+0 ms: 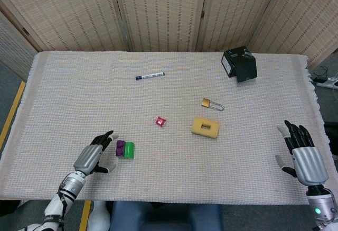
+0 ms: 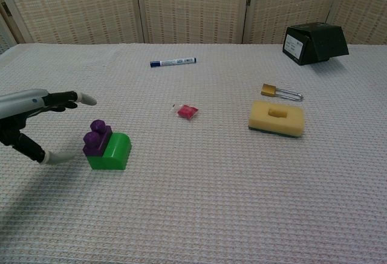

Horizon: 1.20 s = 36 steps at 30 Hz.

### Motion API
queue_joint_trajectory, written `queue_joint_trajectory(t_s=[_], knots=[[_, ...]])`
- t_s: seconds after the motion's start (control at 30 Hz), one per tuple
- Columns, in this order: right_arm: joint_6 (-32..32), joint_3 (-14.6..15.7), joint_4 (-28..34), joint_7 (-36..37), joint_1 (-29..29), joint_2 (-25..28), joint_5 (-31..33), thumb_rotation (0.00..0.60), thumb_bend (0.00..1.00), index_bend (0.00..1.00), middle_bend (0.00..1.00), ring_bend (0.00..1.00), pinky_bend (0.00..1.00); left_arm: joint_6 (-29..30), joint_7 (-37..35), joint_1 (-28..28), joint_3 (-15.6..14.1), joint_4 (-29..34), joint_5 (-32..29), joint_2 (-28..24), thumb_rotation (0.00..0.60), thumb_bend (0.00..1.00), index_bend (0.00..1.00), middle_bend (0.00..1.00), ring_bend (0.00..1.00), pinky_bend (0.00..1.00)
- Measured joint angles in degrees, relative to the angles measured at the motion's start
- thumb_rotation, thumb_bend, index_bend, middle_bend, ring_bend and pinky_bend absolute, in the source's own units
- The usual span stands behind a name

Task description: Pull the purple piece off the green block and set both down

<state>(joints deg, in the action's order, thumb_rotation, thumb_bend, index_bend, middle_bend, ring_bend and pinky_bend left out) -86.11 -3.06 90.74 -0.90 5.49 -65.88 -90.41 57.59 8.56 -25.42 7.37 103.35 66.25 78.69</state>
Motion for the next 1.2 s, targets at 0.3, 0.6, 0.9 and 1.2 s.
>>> queue_joint_trajectory(t_s=[0.3,0.6,0.9,1.2], knots=[[0.2,0.1,-0.5,0.9,0.2,-0.1,-0.1,0.6,0.43,0.0,0.0,0.0,0.0,0.8,4.1,-2.8,2.1,-4.3,-6.7,4.6,0.6,0.32,0.18,0.0,0.0,0.0],[0.2,0.3,-0.5,0.9,0.2,0.0,-0.3,0.6,0.43,0.0,0.0,0.0,0.0,-1.1,4.8,-4.7,2.3,-3.7,-12.4,5.6,0.6,0.32,0.22,0.0,0.0,0.0],[-0.4,0.6,-0.1,1.5,-0.1,0.5,-0.8,0.6,0.43,0.0,0.0,0.0,0.0,0.8,6.2,-6.2,3.0,-6.0,-14.9,8.9,0.6,0.37,0.31,0.0,0.0,0.0],[-0.9,0.7,-0.1,1.7,-0.3,0.7,-0.9,0.6,0.43,0.0,0.0,0.0,0.0,2.4,7.7,-6.6,2.9,-7.0,-16.8,10.6,0.6,0.38,0.33,0.01,0.0,0.0]])
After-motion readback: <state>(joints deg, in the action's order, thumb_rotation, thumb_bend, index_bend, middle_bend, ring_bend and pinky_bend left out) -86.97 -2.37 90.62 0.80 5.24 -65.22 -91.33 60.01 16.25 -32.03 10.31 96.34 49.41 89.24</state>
